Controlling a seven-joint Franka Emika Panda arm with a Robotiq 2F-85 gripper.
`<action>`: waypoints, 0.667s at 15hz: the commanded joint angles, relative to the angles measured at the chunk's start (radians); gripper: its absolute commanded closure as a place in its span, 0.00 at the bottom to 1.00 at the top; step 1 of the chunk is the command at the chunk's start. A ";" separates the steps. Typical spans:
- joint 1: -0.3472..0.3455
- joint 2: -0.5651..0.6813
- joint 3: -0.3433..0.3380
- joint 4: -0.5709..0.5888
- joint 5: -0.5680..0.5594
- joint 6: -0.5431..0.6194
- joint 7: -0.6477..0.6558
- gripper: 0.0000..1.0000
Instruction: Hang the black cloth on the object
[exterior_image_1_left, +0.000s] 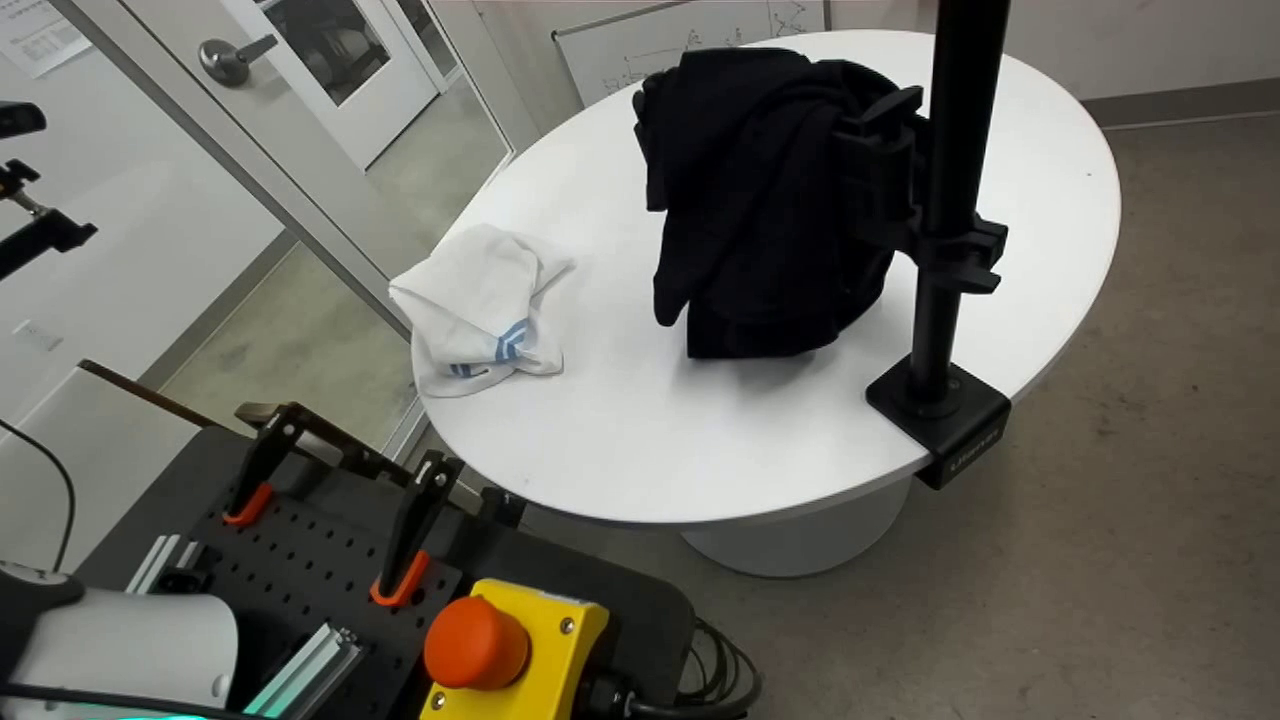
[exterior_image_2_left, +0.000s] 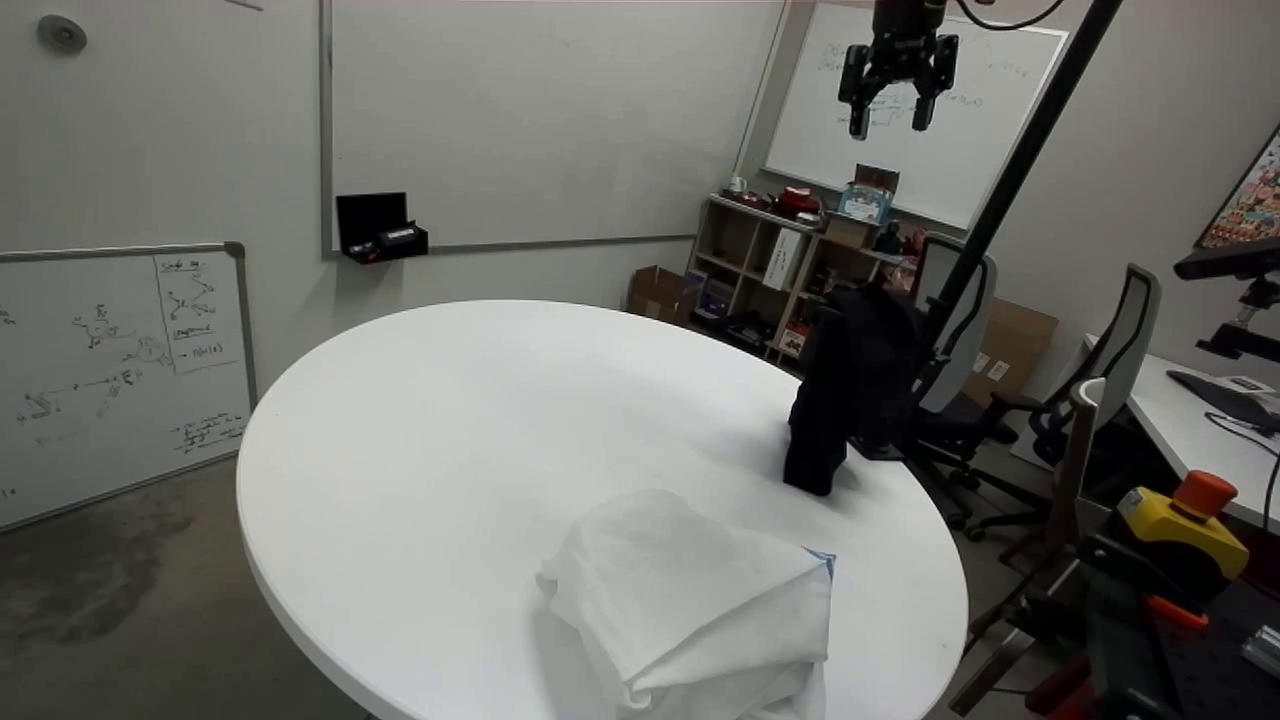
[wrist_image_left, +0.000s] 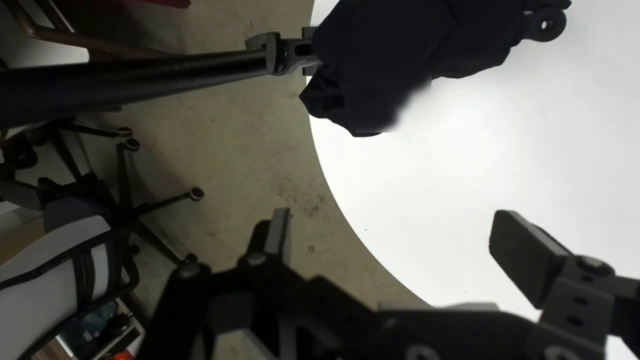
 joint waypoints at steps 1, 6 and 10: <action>0.006 -0.117 0.027 -0.116 0.052 0.007 -0.084 0.00; 0.007 -0.128 0.045 -0.116 0.079 -0.029 -0.119 0.00; 0.004 -0.118 0.041 -0.114 0.079 -0.027 -0.119 0.00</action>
